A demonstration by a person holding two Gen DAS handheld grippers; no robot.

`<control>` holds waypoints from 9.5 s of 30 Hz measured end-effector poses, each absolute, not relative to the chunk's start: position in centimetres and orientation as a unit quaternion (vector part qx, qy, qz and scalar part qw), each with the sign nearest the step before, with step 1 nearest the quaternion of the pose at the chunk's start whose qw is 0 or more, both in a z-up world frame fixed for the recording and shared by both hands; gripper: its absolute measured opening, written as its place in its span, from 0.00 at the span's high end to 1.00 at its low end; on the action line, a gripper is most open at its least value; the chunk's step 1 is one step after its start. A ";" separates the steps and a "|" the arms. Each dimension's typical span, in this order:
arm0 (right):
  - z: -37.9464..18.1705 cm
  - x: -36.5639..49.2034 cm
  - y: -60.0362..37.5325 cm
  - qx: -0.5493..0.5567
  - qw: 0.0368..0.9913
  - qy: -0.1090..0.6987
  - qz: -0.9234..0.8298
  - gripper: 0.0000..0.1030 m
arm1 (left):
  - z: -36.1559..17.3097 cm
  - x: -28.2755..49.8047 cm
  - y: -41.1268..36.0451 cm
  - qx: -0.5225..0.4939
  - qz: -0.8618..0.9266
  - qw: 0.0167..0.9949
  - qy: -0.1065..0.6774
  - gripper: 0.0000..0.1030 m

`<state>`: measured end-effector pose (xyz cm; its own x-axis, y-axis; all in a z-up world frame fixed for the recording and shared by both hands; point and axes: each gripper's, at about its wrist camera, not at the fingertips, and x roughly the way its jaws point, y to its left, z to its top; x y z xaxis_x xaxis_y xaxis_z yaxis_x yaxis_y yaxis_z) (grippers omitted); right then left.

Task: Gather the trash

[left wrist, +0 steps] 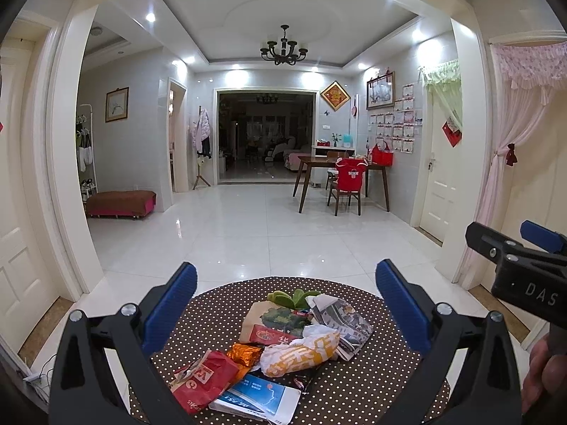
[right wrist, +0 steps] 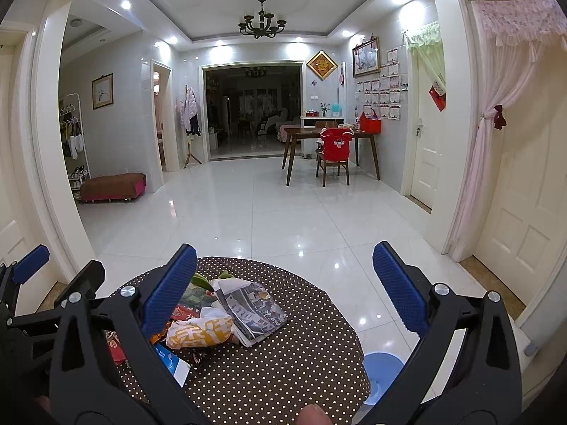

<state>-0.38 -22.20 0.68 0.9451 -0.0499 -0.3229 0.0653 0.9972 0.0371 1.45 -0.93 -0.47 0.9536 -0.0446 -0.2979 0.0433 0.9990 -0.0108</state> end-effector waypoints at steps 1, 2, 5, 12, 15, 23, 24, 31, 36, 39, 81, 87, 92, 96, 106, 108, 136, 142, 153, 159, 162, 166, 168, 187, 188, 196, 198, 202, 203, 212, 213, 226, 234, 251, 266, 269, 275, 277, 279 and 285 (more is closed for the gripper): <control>0.7 -0.4 -22.2 0.023 0.986 0.163 -0.029 0.05 | -0.4 1.4 -0.9 -0.002 -0.022 0.988 0.151 0.04; 0.5 -0.2 -22.2 0.024 0.986 0.164 -0.030 0.05 | -0.4 1.4 -0.9 -0.002 -0.022 0.988 0.152 0.04; 0.4 -0.1 -22.2 0.024 0.986 0.164 -0.031 0.05 | -0.3 1.4 -0.8 -0.002 -0.022 0.988 0.151 0.04; 0.3 -0.1 -22.0 0.021 0.985 0.166 -0.030 0.05 | -0.3 1.7 -0.8 -0.004 -0.021 0.988 0.153 0.04; 0.4 -0.2 -22.2 0.023 0.985 0.166 -0.030 0.05 | -0.6 1.6 -0.7 -0.003 -0.021 0.988 0.153 0.04; -0.6 0.7 -22.1 0.017 0.984 0.178 -0.027 0.05 | -1.9 2.2 0.3 -0.010 -0.016 0.986 0.164 0.04; -0.8 0.8 -22.1 0.016 0.983 0.180 -0.026 0.05 | -2.2 2.3 0.4 -0.011 -0.014 0.986 0.168 0.04; -2.6 2.2 -21.4 0.009 0.977 0.212 -0.018 0.05 | -5.6 3.4 3.2 -0.020 0.000 0.979 0.204 0.04; -5.7 4.4 -21.1 0.007 0.965 0.261 -0.005 0.05 | -9.4 4.4 6.5 -0.028 0.010 0.969 0.246 0.04; -7.6 5.7 -20.6 0.007 0.957 0.291 0.004 0.05 | -11.6 5.1 8.1 -0.025 0.013 0.962 0.272 0.04; -23.0 9.2 -9.0 -0.004 0.824 0.458 0.334 0.54 | -20.6 8.8 11.9 0.042 -0.026 0.913 0.405 0.27; -22.7 7.5 -11.9 -0.006 0.827 0.452 0.334 0.55 | -19.7 8.2 11.8 0.033 -0.021 0.916 0.398 0.27; -21.6 5.7 -15.7 0.015 0.835 0.445 0.323 0.55 | -18.1 7.4 11.5 0.016 -0.023 0.923 0.383 0.29; -19.9 4.5 -18.5 0.046 0.847 0.428 0.313 0.55 | -16.0 7.2 10.6 -0.008 -0.040 0.930 0.366 0.52; -17.8 5.7 -25.7 0.107 0.880 0.388 0.251 0.55 | -15.9 8.7 6.2 0.002 -0.082 0.924 0.375 0.55; -18.2 5.5 -27.1 0.119 0.884 0.384 0.240 0.55 | -15.7 8.8 5.6 0.005 -0.091 0.923 0.374 0.55; -15.7 4.2 -36.3 0.174 0.913 0.342 0.137 0.54 | -11.8 8.3 -2.3 0.033 -0.172 0.926 0.335 0.39; -19.0 5.8 -44.7 0.194 0.909 0.368 0.015 0.53 | -10.7 11.0 -10.6 0.039 -0.260 0.912 0.316 0.39; -33.9 10.9 -55.7 0.277 0.825 0.482 -0.098 0.45 | -15.4 17.8 -24.5 0.035 -0.348 0.861 0.369 0.39; -37.5 12.2 -59.1 0.339 0.799 0.481 -0.123 0.24 | -18.6 20.6 -31.0 0.056 -0.374 0.834 0.401 0.39; -35.7 10.5 -60.3 0.355 0.811 0.446 -0.132 0.22 | -20.2 21.4 -34.7 0.067 -0.391 0.817 0.417 0.39; -30.9 8.4 -62.0 0.366 0.834 0.383 -0.151 0.18 | -22.7 23.1 -39.8 0.083 -0.417 0.788 0.445 0.38; -28.6 7.0 -62.6 0.364 0.847 0.353 -0.160 0.16 | -23.7 23.4 -41.5 0.089 -0.425 0.777 0.456 0.38; -21.1 3.5 -59.5 0.295 0.896 0.276 -0.182 0.06 | -21.9 22.6 -39.1 0.082 -0.377 0.816 0.429 0.11; -20.7 3.4 -58.9 0.289 0.899 0.274 -0.180 0.06 | -21.3 22.2 -38.4 0.078 -0.374 0.823 0.421 0.11; -16.8 3.9 -54.1 0.243 0.920 0.269 -0.148 0.06 | -16.0 17.9 -31.9 0.057 -0.347 0.865 0.358 0.10; -15.9 4.3 -52.4 0.230 0.925 0.272 -0.133 0.06 | -14.9 16.9 -29.9 0.053 -0.339 0.874 0.344 0.10; -14.4 4.8 -49.0 0.209 0.934 0.272 -0.103 0.06 | -13.4 15.4 -26.5 0.043 -0.324 0.887 0.327 0.10; -14.2 4.9 -48.4 0.206 0.935 0.272 -0.097 0.06 | -13.1 15.1 -25.6 0.040 -0.319 0.890 0.322 0.10; -13.0 6.4 -41.8 0.184 0.940 0.286 -0.033 0.06 | -12.0 12.8 -17.3 0.026 -0.255 0.917 0.304 0.10; -13.0 6.4 -41.2 0.181 0.940 0.288 -0.027 0.06 | -12.4 12.7 -16.5 0.024 -0.248 0.919 0.304 0.10; -15.4 8.9 -31.5 0.156 0.922 0.351 0.049 0.06 | -13.5 11.4 -3.8 0.012 -0.127 0.945 0.302 0.10; -18.8 10.6 -24.7 0.119 0.903 0.403 0.093 0.06 | -16.0 11.4 2.7 0.017 -0.051 0.945 0.323 0.10; -22.2 13.4 -17.5 0.070 0.880 0.450 0.135 0.10 | -22.1 17.6 9.7 0.026 -0.018 0.910 0.413 0.10; -23.7 15.5 -12.6 0.028 0.876 0.447 0.179 0.67 | -23.3 17.6 10.3 0.007 -0.056 0.900 0.433 0.48; -23.7 14.7 -14.1 0.037 0.874 0.448 0.182 0.71 | -23.1 16.6 10.6 -0.005 -0.046 0.902 0.429 0.48; -23.7 13.0 -18.6 0.065 0.876 0.450 0.162 0.71 | -22.6 14.4 9.7 -0.016 -0.037 0.907 0.419 0.48; -23.7 12.4 -19.9 0.075 0.878 0.448 0.152 0.71 | -22.4 13.6 9.0 -0.019 -0.038 0.908 0.417 0.48; -23.5 12.0 -21.0 0.084 0.882 0.443 0.141 0.71 | -21.9 13.2 8.6 -0.020 -0.039 0.910 0.413 0.48; -22.7 10.8 -23.3 0.107 0.892 0.422 0.126 0.71 | -19.4 12.0 6.1 -0.012 -0.060 0.920 0.387 0.48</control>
